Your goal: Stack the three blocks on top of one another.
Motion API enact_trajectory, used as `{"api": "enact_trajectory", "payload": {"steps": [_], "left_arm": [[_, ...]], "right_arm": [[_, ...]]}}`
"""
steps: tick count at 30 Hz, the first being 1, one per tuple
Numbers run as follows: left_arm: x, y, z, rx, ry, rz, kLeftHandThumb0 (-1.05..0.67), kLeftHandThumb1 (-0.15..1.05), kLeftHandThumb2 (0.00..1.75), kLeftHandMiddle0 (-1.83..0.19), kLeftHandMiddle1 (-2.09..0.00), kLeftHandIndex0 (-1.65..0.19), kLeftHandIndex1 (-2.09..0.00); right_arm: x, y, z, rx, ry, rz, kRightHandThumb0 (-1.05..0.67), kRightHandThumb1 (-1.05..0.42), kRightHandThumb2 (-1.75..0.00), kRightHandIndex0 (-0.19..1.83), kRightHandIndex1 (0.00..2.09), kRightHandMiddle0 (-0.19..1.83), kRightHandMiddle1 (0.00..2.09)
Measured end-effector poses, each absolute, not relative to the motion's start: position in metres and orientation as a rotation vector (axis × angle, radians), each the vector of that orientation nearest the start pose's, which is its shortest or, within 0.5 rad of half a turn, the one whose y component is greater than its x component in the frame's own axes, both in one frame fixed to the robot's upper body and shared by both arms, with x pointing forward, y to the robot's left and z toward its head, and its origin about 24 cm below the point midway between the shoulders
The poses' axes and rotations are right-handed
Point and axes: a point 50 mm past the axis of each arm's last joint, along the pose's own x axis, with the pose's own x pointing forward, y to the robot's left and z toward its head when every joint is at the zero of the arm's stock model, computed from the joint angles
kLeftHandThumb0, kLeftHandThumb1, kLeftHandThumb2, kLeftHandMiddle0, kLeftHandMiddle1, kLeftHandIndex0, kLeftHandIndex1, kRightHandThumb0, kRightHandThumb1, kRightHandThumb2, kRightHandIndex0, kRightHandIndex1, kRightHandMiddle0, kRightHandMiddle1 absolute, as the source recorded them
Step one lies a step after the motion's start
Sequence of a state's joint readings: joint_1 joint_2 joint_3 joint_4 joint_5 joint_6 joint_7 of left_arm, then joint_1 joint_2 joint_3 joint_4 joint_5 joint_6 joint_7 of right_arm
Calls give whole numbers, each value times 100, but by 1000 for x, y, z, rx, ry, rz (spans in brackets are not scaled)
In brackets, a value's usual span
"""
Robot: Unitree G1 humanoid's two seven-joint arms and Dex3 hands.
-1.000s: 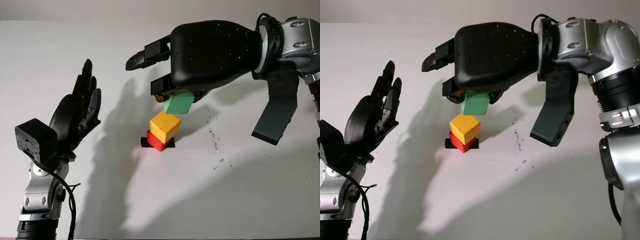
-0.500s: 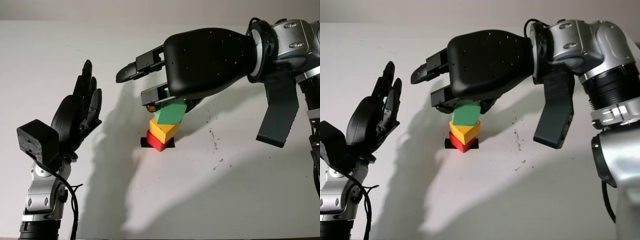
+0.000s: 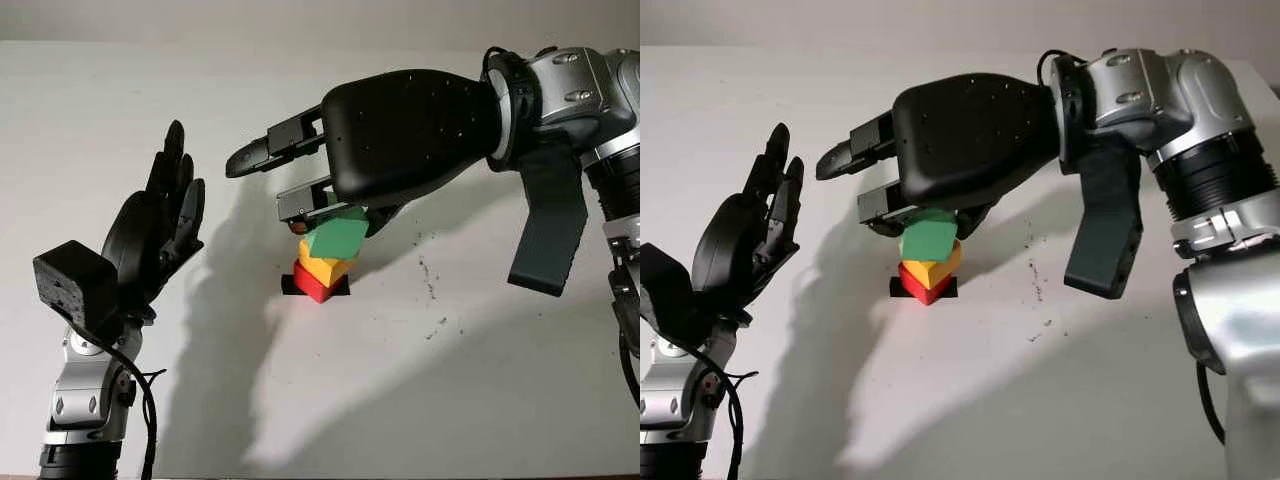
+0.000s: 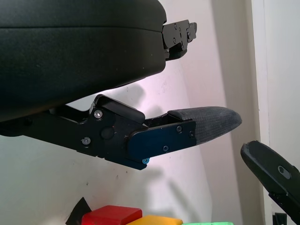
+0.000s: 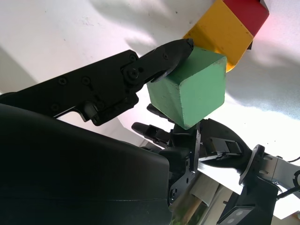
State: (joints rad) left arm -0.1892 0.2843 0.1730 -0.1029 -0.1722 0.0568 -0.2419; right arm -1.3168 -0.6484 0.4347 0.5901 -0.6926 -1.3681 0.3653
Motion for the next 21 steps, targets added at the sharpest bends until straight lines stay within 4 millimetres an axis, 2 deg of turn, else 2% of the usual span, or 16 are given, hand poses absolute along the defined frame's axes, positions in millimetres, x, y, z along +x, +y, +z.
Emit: {"api": "enact_trajectory", "payload": {"steps": [5, 8, 12, 15, 18, 21], "left_arm": [[281, 211, 126, 124, -246, -131, -80, 105, 64, 19, 0, 19, 0], [281, 211, 126, 124, -244, -131, -81, 105, 64, 19, 0, 19, 0], [281, 211, 125, 125, -239, -130, -81, 105, 63, 19, 0, 19, 0], [281, 211, 125, 125, -239, -130, -81, 105, 64, 19, 0, 19, 0], [281, 211, 125, 126, -239, -130, -81, 105, 64, 19, 0, 19, 0], [281, 211, 125, 127, -240, -131, -81, 105, 64, 19, 0, 19, 0]], "right_arm": [[304, -85, 289, -1851, -1451, 1115, -50, -101, -5, 26, 6, 51, 164], [304, -85, 288, -1857, -1453, 1111, -51, -103, -8, 24, 5, 44, 169], [304, -85, 287, -1868, -1457, 1118, -49, -101, -6, 24, 5, 47, 170], [306, -86, 289, -1849, -1441, 1096, -43, -104, -13, 13, 4, 21, 154], [307, -85, 288, -1878, -1431, 1094, -50, -105, -12, 14, 5, 33, 160], [306, -85, 288, -1901, -1431, 1105, -46, -104, -8, 16, 6, 41, 161]]}}
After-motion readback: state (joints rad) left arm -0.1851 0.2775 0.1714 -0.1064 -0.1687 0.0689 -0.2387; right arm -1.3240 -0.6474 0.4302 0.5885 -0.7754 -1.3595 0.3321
